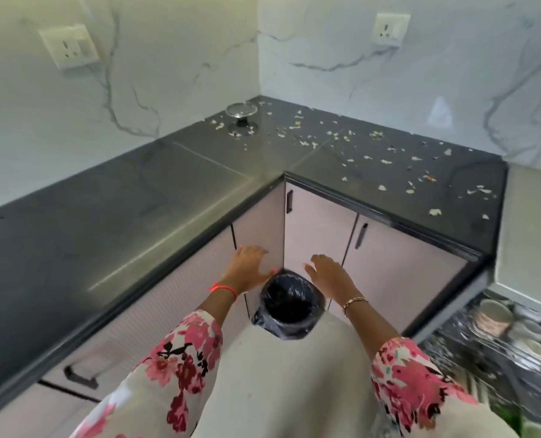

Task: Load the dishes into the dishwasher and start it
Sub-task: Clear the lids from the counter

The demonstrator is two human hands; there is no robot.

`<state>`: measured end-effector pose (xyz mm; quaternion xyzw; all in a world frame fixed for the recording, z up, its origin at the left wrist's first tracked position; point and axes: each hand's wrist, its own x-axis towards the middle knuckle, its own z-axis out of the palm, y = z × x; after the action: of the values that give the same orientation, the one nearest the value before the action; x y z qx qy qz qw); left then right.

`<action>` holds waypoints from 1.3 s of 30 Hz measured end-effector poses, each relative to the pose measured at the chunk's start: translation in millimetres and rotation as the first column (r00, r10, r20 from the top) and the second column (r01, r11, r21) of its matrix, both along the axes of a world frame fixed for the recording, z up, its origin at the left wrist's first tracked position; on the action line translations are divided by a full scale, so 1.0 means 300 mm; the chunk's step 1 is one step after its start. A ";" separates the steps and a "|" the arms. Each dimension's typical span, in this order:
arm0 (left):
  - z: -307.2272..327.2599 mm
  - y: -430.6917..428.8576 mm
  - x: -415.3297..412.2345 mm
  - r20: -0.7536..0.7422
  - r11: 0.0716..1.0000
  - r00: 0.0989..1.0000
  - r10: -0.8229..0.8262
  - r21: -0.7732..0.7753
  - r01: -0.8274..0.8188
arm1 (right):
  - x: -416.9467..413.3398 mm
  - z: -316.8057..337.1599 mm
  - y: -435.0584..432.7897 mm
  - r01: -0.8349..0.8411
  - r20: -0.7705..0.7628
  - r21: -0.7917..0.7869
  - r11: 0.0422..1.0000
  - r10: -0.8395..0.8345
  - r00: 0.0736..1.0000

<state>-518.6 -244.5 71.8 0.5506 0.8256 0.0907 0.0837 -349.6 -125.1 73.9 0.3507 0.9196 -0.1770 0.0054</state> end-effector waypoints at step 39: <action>-0.121 1.230 -1.864 0.137 0.921 0.926 0.352 0.126 -0.369 | -1.990 0.112 1.502 0.128 -0.407 -0.639 0.758 -0.475 0.780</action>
<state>-1077.7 124.4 35.5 0.3880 0.8977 0.1968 0.0702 -946.6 325.5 107.6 0.4165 0.7097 -0.5386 -0.1809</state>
